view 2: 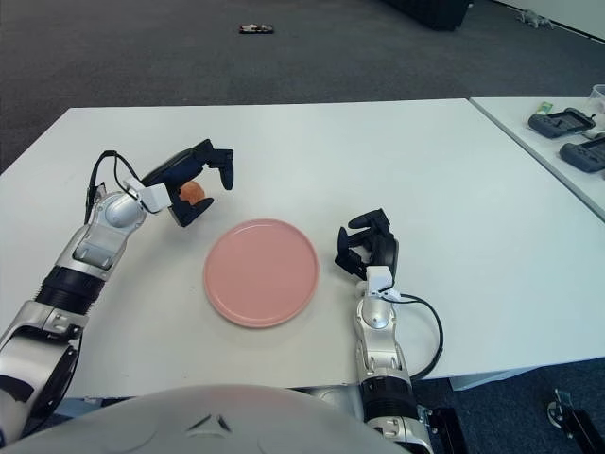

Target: Put the apple into the plate.

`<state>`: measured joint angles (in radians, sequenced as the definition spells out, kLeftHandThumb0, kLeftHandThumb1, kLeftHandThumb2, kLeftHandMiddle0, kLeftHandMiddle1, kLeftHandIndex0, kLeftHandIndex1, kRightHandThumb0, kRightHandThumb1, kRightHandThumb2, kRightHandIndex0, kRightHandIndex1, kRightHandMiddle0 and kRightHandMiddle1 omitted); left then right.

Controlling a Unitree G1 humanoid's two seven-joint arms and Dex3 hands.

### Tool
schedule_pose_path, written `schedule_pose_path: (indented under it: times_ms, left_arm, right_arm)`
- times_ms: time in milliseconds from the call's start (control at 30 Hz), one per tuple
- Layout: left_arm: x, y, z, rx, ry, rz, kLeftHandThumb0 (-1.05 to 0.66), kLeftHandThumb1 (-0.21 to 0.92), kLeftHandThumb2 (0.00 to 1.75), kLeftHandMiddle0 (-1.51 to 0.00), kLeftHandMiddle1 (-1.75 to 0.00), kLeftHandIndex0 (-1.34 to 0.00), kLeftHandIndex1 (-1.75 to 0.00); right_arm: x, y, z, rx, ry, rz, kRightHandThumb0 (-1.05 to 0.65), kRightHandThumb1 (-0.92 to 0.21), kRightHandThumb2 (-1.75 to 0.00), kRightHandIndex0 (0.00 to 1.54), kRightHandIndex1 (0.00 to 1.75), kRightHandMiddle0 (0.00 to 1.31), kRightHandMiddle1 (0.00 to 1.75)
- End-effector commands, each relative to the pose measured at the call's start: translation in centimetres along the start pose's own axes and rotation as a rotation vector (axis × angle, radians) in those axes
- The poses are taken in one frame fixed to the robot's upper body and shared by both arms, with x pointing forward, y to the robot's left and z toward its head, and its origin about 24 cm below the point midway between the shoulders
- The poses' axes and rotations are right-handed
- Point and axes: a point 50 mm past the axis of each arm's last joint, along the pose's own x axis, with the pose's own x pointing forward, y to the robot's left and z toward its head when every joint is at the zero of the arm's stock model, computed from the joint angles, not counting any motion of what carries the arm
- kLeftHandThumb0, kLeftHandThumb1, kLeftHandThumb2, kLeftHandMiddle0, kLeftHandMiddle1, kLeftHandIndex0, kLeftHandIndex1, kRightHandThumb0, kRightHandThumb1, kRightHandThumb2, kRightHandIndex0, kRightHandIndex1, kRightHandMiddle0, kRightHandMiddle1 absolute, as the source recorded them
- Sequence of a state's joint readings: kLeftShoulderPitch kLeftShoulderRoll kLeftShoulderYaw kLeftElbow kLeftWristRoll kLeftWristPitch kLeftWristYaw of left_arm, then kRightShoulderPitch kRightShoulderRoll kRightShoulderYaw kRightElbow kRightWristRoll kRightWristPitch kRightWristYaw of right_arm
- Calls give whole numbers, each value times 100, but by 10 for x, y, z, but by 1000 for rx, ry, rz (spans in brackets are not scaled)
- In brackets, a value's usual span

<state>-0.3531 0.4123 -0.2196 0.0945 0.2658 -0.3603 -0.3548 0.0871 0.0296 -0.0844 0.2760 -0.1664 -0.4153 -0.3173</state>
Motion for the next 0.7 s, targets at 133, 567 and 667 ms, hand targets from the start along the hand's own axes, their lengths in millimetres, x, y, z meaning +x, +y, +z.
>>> schedule_pose_path:
  times_ms: [133,567,667]
  left_arm:
    - [-2,-3,15,44,-79,-45,0,-11,175,-97,-161,-70,-175]
    - [-4,11,-11,279,74,-125,0,-6,172,-91,-165,-68,-175]
    - [-5,25,-28,398,148,-117,0,4,156,-79,-172,-71,-157]
  right_arm:
    - [3,1,1,38,0,-3,-42,-49,-110,65,150,47,175]
    - [3,2,0,30,-7,-1,-42,-50,-109,65,151,46,175]
    - [3,1,0,30,-4,-5,-42,-51,-109,65,151,46,175]
